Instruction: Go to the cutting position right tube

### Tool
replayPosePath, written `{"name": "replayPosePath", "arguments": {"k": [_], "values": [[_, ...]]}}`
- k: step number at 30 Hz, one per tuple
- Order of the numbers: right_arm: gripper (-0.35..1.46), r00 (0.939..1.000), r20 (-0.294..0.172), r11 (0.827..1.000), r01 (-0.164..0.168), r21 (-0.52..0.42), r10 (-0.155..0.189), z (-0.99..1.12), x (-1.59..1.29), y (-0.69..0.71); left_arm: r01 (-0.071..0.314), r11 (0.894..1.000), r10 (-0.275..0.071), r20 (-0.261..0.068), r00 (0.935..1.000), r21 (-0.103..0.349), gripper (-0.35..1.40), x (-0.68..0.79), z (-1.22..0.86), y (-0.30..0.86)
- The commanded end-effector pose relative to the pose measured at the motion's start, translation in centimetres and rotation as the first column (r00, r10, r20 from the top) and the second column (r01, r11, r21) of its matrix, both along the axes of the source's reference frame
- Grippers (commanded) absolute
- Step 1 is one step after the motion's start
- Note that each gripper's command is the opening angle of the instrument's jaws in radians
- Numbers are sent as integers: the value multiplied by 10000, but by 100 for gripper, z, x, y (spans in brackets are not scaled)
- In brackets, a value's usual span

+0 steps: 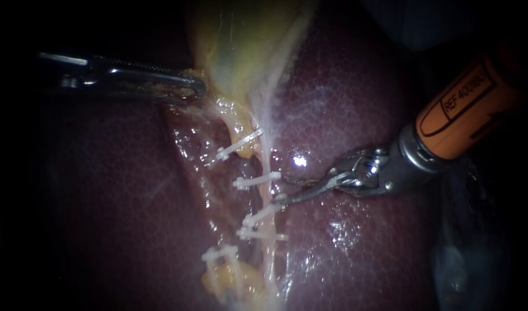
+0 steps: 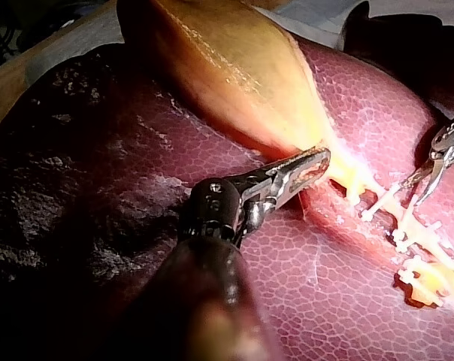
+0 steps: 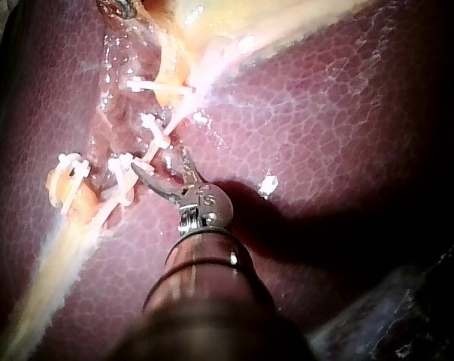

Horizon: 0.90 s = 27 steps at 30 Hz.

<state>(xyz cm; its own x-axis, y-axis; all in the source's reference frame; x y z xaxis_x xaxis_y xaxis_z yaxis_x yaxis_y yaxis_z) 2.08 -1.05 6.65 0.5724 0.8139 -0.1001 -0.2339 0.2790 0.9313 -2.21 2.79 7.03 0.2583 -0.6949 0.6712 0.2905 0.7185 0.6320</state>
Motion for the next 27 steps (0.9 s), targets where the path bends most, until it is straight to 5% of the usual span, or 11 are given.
{"name": "replayPosePath", "arguments": {"k": [1,6,15,27], "values": [[119,9998,-183,9999,10,154,-7,0,2,0,-20,10000,20,18,10000,-1,-35,0,0,0],[119,9955,-944,9941,115,1075,-13,2,11,-1,-20,10000,20,18,10000,-1,-35,0,0,0],[122,9891,-1466,9899,94,1417,116,14,27,-4,-18,10000,18,17,10000,-1,-35,0,0,0],[131,9675,-2461,9854,-154,1694,574,30,53,-8,-38,10000,38,33,10000,0,-35,-1,1,-1]]}}
